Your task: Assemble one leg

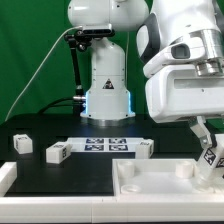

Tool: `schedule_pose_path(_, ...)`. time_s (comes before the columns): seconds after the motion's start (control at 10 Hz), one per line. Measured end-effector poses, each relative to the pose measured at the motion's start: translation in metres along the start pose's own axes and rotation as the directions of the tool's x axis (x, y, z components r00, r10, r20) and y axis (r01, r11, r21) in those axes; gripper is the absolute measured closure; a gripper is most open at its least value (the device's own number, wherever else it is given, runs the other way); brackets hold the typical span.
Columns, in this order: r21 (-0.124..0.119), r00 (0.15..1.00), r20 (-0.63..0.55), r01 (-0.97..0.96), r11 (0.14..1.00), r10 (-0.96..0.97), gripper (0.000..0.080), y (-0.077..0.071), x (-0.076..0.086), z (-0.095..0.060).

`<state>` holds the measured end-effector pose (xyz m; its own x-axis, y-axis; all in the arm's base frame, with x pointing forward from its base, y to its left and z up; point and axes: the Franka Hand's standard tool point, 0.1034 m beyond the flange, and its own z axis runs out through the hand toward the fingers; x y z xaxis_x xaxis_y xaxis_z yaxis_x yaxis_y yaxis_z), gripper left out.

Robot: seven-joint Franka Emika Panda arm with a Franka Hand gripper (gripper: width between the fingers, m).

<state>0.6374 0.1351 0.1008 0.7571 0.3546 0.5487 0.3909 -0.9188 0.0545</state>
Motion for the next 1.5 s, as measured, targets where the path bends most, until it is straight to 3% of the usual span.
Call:
schedule_pose_path(0.1, -0.001, 1.000, 0.001, -0.001, 1.000, 0.001, 0.0506, 0.001, -0.003, 0.002)
schedule_pose_path(0.3, -0.030, 0.995, -0.097, 0.005, 1.000, -0.008, 0.0506, 0.010, -0.007, -0.001)
schedule_pose_path(0.8, -0.035, 0.996, -0.091, -0.015, 0.999, 0.012, 0.0505, 0.015, -0.026, -0.003)
schedule_pose_path(1.0, -0.030, 0.998, -0.065, -0.019, 0.999, 0.017, 0.0505, 0.011, -0.042, -0.007)
schedule_pose_path(1.4, -0.019, 1.000, -0.014, -0.016, 1.000, 0.016, 0.0505, 0.011, -0.045, -0.005)
schedule_pose_path(1.5, -0.018, 1.000, -0.012, -0.016, 1.000, 0.016, 0.0322, 0.011, -0.046, -0.005)
